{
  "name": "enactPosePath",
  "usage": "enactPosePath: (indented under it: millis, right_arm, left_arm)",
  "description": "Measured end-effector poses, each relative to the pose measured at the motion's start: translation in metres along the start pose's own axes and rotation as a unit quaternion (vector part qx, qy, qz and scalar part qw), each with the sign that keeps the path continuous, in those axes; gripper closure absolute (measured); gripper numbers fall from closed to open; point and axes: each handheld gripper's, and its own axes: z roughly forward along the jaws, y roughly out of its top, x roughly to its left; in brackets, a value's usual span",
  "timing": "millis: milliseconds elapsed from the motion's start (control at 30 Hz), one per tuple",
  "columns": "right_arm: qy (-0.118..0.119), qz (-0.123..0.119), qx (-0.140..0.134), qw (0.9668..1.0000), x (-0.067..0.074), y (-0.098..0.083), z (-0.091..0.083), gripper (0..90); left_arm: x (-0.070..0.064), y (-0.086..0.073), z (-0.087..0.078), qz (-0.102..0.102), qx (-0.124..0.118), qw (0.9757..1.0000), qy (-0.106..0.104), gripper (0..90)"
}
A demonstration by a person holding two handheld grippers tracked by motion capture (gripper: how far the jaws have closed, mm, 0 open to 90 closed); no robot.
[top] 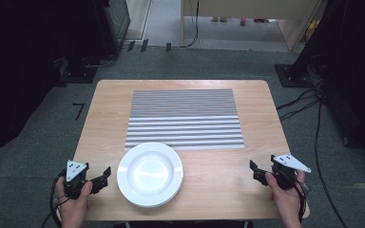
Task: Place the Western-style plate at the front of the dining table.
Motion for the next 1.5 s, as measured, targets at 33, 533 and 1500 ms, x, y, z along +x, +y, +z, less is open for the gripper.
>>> enactPosePath:
  millis: [33, 533, 1500]
  right_arm:
    - [0.005, 0.001, -0.002, 1.0000, 0.002, 0.002, 0.000, 14.6]
    - [0.056, -0.024, -0.011, 0.9981, 0.048, 0.026, 0.013, 14.7]
    - [0.146, -0.084, 0.002, 0.9858, 0.146, 0.049, 0.039, 15.5]
  left_arm:
    - [-0.002, 0.001, -0.001, 0.000, -0.003, 1.0000, -0.002, 15.8]
    - [-0.025, 0.007, -0.002, -0.007, -0.002, 0.9983, -0.058, 15.8]
    - [-0.048, 0.008, 0.001, 0.007, 0.008, 0.9965, -0.083, 16.0]
